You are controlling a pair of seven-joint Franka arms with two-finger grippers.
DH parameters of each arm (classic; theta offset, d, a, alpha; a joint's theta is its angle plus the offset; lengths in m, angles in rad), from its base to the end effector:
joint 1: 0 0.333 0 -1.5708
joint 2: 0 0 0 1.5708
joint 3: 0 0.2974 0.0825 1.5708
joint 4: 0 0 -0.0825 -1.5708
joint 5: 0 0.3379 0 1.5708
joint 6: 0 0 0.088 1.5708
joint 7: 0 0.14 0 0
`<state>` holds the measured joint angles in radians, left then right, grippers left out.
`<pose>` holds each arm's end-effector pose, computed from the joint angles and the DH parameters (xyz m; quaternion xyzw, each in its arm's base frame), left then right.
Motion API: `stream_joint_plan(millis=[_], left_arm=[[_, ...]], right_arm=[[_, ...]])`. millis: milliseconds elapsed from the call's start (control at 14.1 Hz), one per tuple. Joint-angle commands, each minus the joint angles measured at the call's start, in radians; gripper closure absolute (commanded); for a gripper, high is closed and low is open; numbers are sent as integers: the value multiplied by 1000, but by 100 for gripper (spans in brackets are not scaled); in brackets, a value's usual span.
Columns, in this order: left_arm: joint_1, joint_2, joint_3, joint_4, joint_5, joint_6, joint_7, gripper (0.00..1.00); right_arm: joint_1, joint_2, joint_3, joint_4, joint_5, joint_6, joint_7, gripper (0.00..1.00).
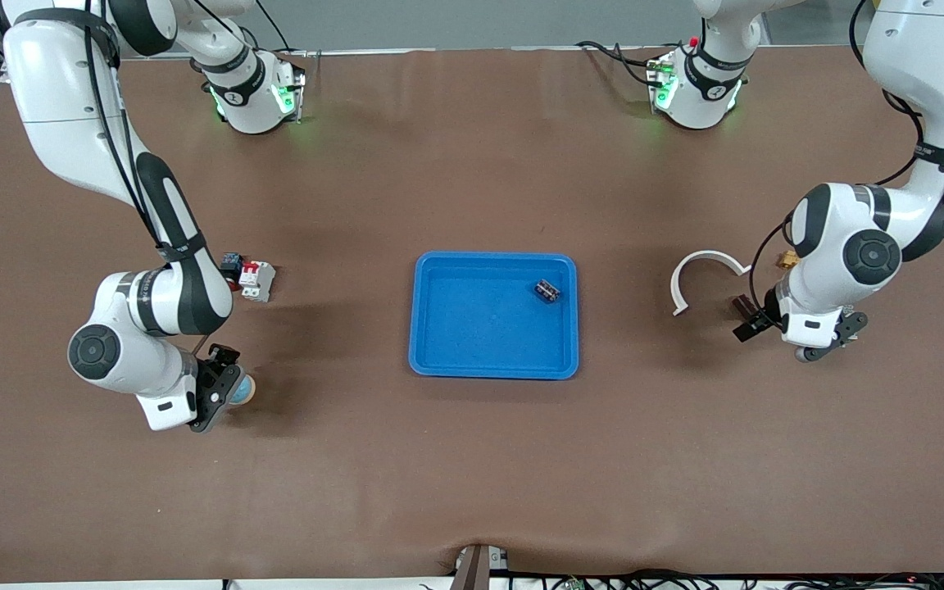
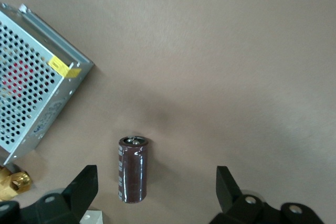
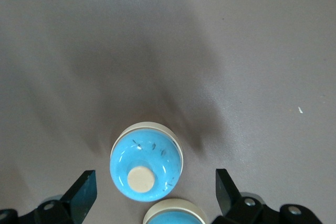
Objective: Place electrolytic capacitor and blue bell in tray
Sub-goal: 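Reach the second capacitor with the left gripper while the right gripper grasps the bell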
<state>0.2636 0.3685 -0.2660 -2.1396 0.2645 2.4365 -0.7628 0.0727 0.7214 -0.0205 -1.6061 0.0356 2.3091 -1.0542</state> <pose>0.5304 0.0031 0.2180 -0.9590 -0.2802 0.0101 0.0419 0.6451 0.0366 0.1883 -0.8558 -0.5172 0.0050 0.0099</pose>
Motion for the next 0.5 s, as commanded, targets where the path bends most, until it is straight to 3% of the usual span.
stream_joint_plan(millis=[0,284,426], left_arm=[[25,-31,-5,-52,35,32,8,4],[69,6,-7,-98,36,114,8,8],[71,18,-7,-103,38,130,8,17]], right_arm=[[-5,3,8,-17,3,22,-21,0],[-2,10,10,-21,7,29,-20,0],[-1,18,10,-21,35,29,-20,0]])
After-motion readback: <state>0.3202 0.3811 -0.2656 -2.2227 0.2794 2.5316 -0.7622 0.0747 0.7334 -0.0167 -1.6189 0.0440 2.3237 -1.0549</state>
